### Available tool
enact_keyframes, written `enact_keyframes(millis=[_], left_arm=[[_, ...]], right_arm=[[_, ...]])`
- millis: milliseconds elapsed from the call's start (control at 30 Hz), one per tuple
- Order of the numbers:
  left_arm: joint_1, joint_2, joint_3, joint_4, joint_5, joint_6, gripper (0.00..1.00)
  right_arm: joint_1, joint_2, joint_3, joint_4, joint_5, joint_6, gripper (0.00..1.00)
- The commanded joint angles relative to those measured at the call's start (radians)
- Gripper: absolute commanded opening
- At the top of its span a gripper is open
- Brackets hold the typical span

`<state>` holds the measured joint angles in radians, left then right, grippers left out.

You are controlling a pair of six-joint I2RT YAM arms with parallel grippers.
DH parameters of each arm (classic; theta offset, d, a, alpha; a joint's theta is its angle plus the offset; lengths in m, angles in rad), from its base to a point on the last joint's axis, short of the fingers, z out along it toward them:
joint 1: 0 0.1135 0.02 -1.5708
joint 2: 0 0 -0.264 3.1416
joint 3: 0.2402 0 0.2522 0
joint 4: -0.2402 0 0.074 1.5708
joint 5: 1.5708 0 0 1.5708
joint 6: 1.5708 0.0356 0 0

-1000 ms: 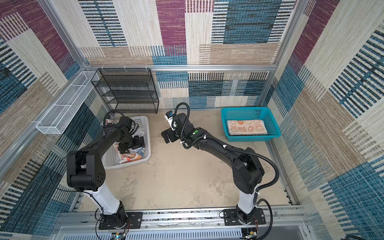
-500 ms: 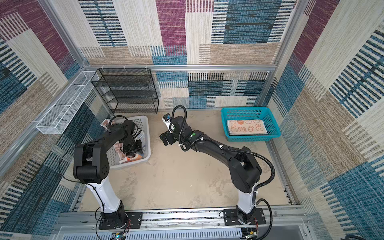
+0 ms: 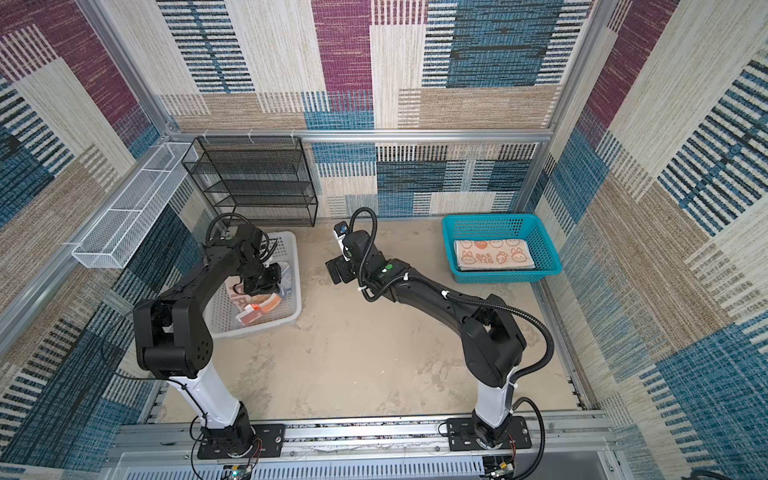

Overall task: Fold and stack the towels
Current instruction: 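Grasp the RABBIT towel with the left gripper and pull it out onto the table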

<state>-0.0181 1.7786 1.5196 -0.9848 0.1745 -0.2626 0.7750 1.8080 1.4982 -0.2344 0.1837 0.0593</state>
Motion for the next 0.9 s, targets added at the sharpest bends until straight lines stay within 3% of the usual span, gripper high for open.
enact_keyframes(millis=[0,233,433,600,867], left_arm=[[-0.004,-0.034,0.057,-0.02,0.035,-0.011,0.0],[-0.085,-0.093,0.251,-0.025,0.005,0.004,0.0],[-0.272,-0.042,0.512,-0.024,-0.023,-0.003,0.0],[-0.436,0.092,0.752,-0.021,-0.007,-0.036,0.0],[-0.649,0.439,1.156,0.019,0.087,-0.122,0.0]], right_arm=[[0.002,-0.021,0.019,-0.009,0.084,0.035,0.99],[0.0,-0.078,0.017,-0.022,0.147,0.068,0.99],[-0.062,-0.181,-0.026,-0.053,0.116,0.076,0.99],[-0.184,-0.335,-0.138,-0.066,0.063,0.117,0.99],[-0.3,-0.518,-0.295,-0.094,0.143,0.138,0.99]])
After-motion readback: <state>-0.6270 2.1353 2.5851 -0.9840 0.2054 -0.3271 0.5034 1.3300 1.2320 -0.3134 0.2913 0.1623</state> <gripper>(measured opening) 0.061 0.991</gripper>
